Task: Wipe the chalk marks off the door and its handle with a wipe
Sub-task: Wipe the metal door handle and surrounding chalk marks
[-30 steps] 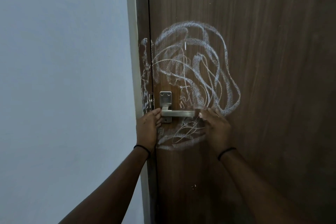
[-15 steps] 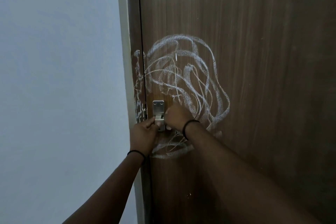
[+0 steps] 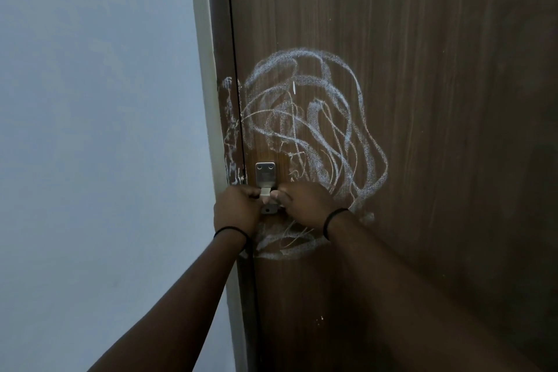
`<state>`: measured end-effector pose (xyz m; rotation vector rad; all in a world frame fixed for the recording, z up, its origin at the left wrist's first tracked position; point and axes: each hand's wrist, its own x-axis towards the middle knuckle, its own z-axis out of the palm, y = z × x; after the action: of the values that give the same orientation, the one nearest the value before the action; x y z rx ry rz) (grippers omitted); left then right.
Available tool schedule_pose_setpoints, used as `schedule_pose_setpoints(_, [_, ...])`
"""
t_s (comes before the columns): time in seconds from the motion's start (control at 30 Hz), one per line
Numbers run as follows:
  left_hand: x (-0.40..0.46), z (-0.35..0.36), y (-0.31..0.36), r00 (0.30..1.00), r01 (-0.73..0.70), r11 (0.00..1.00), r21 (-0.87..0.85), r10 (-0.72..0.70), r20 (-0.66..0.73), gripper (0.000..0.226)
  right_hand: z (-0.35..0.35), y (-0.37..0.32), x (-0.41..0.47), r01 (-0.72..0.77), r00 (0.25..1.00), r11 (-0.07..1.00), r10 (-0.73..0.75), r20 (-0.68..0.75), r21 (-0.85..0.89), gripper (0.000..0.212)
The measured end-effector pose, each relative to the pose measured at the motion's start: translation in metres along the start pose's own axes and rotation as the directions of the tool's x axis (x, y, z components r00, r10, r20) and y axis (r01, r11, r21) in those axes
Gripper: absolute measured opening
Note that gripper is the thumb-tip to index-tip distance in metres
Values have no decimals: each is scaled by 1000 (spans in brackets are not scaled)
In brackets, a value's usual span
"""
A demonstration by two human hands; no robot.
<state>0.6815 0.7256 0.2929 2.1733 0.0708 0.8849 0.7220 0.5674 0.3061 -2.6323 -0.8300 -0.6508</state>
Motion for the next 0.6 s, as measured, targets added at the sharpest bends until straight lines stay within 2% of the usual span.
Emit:
schedule_pose_setpoints(0.1, [-1,-2,1,1000,-1,999,41,0,17,21,3,9,-4,11,999,998,-9,-46,56,38])
schedule_pose_setpoints(0.37, [0,-5,1,999,-17,998,59,15,39,24,7,31,-23,-47,990,926,94,-106,375,33])
schedule_pose_setpoints(0.5, [-1,-4,1,999,-18,999,44,17,42,23,11,31,-33,-100,975,889,178,-135,447,32])
schedule_pose_setpoints(0.6, [-2,-4,0,999,-8,1000,8,8,43,23,17,22,-41,-154,948,821,280,-153,549,42])
